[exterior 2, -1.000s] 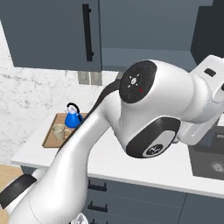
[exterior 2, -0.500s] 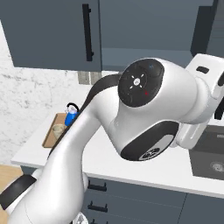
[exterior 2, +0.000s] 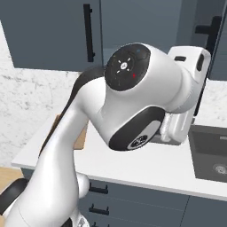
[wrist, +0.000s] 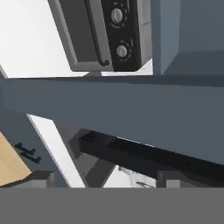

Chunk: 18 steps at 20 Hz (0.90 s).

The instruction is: Pick the kettle from the counter and place it on the tray. Then pick the mug from the cabinet and place it on the tray. Then close the cabinet doors.

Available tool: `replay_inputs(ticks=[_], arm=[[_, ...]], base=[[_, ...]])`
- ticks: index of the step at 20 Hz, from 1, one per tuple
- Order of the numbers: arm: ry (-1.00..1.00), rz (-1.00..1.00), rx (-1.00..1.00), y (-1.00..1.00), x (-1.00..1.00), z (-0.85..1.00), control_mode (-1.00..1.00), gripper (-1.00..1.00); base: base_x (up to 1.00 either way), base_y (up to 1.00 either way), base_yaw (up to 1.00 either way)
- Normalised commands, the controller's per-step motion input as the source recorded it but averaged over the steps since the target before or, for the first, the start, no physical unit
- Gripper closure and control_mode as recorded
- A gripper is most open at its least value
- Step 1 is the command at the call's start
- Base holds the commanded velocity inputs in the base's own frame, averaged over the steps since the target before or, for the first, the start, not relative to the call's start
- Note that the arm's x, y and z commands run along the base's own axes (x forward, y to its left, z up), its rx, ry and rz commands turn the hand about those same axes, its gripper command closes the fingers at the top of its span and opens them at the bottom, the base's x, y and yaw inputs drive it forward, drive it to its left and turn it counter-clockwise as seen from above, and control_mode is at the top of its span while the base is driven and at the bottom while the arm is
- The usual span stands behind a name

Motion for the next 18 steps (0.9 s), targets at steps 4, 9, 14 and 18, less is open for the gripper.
replay_inputs(ticks=[4, 9, 14, 18], arm=[[0.10, 0.15, -0.11, 0.46, 0.67, -0.02, -1.00, -1.00], [0.05, 0.17, -0.15, 0.64, 0.71, -0.09, -1.00, -1.00], [0.02, 0.18, -0.15, 0.65, 0.78, -0.14, -1.00, -1.00], [0.00, 0.17, -0.11, 0.57, 0.92, -0.23, -1.00, -1.00]], base=[[0.00, 0.00, 0.00], [0.00, 0.00, 0.00], [0.00, 0.00, 0.00], [0.00, 0.00, 0.00]])
